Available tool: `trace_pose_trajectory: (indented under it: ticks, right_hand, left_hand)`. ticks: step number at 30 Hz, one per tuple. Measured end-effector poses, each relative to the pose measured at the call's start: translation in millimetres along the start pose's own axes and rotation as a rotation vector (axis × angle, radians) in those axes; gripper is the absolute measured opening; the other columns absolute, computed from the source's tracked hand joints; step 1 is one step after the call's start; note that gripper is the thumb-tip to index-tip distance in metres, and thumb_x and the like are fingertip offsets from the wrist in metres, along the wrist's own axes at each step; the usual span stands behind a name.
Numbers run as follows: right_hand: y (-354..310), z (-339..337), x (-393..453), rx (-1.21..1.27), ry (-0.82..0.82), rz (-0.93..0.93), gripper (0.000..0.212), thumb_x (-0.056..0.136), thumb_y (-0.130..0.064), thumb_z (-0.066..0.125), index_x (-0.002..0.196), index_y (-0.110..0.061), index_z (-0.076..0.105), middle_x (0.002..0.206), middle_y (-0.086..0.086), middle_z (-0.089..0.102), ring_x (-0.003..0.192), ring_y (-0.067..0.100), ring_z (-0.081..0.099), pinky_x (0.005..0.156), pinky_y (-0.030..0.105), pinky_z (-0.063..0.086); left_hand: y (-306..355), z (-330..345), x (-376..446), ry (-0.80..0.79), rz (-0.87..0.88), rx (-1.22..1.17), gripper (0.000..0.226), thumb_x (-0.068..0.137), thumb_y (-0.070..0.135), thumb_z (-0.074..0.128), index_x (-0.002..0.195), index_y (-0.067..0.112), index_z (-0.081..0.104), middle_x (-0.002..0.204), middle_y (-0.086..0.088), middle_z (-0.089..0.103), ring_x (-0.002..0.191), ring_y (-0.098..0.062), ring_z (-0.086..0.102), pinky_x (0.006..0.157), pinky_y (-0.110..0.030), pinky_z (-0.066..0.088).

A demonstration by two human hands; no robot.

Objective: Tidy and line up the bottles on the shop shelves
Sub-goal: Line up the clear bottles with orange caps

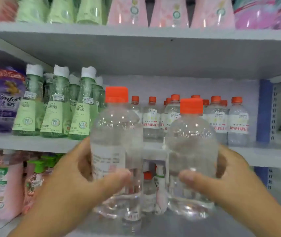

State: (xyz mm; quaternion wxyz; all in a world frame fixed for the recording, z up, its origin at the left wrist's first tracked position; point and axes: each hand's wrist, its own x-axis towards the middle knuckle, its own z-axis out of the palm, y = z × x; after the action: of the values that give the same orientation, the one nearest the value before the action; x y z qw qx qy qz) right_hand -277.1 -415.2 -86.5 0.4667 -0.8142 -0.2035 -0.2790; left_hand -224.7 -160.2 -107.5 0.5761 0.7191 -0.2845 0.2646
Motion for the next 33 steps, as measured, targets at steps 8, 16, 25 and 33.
trace_pose_trajectory:
  ticks: [8,16,25,33]
  right_hand:
    - [-20.0,-29.1,138.6,-0.157,0.240,-0.023,0.067,0.059,-0.078,0.075,0.109,-0.039,0.055,0.106,-0.016,0.068,0.093,0.004,0.067,0.075,0.032,0.056]
    - [23.5,0.7,187.0,-0.332,0.145,0.176,0.094,0.062,-0.056,0.089,0.136,-0.023,0.041,0.110,-0.010,0.047,0.101,0.017,0.052,0.074,0.032,0.043]
    - [19.6,15.0,203.7,-0.945,0.105,0.100,0.091,0.062,-0.071,0.082,0.129,-0.015,0.054,0.114,-0.001,0.057,0.105,0.019,0.055,0.083,0.034,0.050]
    - [30.5,13.3,238.1,-1.283,0.010,-0.021,0.126,0.062,-0.082,0.074,0.155,-0.017,0.020,0.135,0.005,0.056,0.131,0.028,0.039,0.107,0.046,0.029]
  left_hand:
    - [5.6,10.7,127.2,0.027,-0.099,0.092,0.069,0.050,0.074,0.086,0.105,0.036,0.069,0.093,0.020,0.077,0.078,0.001,0.074,0.066,-0.020,0.054]
    - [-56.5,24.2,168.0,0.000,-0.247,0.219,0.067,0.057,0.066,0.089,0.110,0.032,0.068,0.099,0.012,0.076,0.090,-0.011,0.072,0.082,-0.036,0.059]
    - [-64.7,21.3,195.4,-0.240,-0.230,0.387,0.043,0.069,0.067,0.083,0.098,0.042,0.063,0.096,0.020,0.070,0.085,0.000,0.066,0.061,-0.018,0.046]
    - [-63.6,45.9,217.0,-0.308,-0.259,0.533,0.074,0.061,0.077,0.078,0.113,0.027,0.066,0.101,0.000,0.071,0.089,-0.021,0.070,0.076,-0.038,0.064]
